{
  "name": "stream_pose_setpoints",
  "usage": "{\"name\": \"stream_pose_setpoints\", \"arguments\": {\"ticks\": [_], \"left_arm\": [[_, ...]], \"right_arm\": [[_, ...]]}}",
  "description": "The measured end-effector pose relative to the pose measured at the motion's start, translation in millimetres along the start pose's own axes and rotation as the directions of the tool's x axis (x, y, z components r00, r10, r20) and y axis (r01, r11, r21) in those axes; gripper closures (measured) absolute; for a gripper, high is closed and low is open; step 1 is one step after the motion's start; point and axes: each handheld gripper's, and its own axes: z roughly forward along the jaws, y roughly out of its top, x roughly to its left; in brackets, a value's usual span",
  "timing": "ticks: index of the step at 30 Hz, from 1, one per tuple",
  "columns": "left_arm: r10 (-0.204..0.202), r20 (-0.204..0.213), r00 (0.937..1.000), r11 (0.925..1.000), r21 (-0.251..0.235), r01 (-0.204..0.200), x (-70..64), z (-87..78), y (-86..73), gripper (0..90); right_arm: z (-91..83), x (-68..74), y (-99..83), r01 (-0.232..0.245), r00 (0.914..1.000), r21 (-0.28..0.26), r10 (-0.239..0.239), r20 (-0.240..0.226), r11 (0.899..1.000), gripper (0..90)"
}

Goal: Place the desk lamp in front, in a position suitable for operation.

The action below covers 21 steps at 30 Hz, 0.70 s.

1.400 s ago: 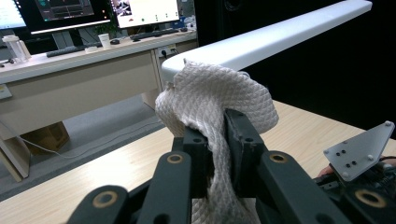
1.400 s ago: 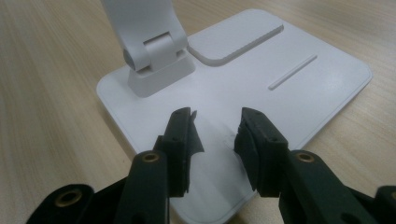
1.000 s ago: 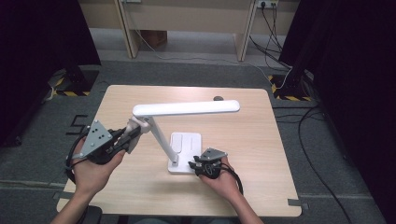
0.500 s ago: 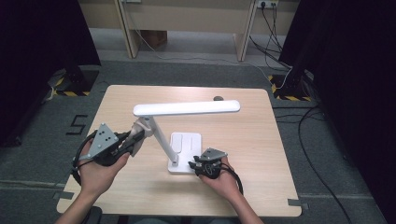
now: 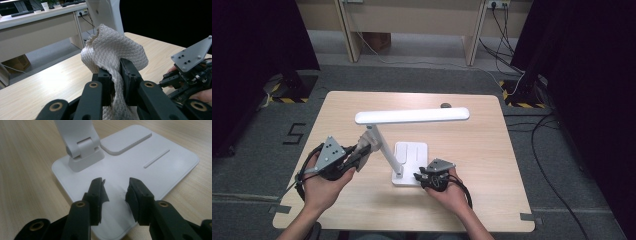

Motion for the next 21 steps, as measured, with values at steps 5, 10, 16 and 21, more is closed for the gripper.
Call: {"name": "stream_pose_setpoints", "arguments": {"ticks": [5,10,16,21], "left_arm": [[0.003,0.001,1.0,0.9999,0.013,-0.003,-1.1,4.0,-5.2,78.9],[0.004,-0.001,1.0,0.9997,0.025,-0.004,-3.3,9.4,-12.2,78.9],[0.001,0.001,1.0,0.9991,0.043,-0.001,-5.7,13.5,-17.8,78.9],[-0.013,0.007,0.9999,0.9977,0.066,0.013,-8.7,17.7,-25.3,78.9]], "right_arm": [[0.0,0.0,0.0,0.0,1.0,0.0,0.0,0.001,1.0,65.0],[-0.1,-0.2,0.0,0.0,1.0,0.001,0.0,0.002,1.0,64.9],[-0.4,-0.4,0.1,0.0,1.0,0.003,0.0,0.003,1.0,64.9],[-0.3,-0.4,0.1,0.0,1.0,0.003,0.0,0.003,1.0,65.0]]}}
